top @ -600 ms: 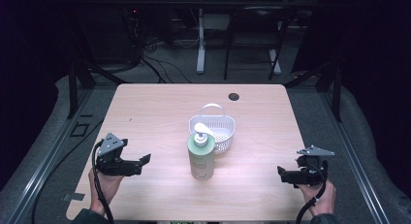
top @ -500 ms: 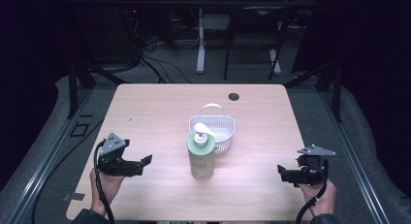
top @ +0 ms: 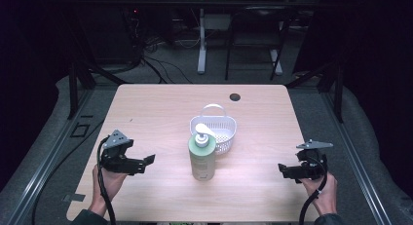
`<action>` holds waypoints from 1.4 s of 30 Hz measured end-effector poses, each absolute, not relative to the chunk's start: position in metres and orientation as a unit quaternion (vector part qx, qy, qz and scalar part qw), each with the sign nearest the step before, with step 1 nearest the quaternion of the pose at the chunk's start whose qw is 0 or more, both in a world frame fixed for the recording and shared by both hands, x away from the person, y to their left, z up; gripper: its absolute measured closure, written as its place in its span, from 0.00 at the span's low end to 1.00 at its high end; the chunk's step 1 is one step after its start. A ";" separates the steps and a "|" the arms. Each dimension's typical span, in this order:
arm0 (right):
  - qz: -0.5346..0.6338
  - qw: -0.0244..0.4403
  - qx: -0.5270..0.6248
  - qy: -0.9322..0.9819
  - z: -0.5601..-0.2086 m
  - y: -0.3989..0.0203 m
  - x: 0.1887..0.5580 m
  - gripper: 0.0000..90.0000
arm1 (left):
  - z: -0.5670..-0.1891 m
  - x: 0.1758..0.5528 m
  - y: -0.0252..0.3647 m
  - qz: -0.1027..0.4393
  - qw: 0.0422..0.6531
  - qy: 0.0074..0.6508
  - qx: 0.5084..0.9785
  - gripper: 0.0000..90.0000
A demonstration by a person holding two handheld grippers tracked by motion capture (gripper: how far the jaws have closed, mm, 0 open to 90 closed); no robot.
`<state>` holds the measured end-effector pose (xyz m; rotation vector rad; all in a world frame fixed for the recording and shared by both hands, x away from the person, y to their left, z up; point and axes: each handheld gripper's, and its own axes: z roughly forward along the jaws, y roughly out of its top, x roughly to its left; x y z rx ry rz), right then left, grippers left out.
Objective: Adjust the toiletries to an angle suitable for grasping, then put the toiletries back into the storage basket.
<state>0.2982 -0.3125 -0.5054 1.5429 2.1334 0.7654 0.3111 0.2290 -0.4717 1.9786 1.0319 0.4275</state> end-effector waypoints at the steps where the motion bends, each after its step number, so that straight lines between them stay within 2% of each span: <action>1: 0.274 0.199 0.552 0.763 -0.505 -0.312 0.298 0.00 | -0.472 0.311 0.229 0.171 0.421 0.412 0.790 0.00; 25: 0.259 0.186 0.546 0.775 -0.509 -0.313 0.304 0.01 | -0.453 0.304 0.206 0.156 0.444 0.381 0.796 0.00; 42: 0.256 0.186 0.544 0.777 -0.510 -0.312 0.305 0.01 | -0.428 0.302 0.175 0.152 0.467 0.340 0.802 0.00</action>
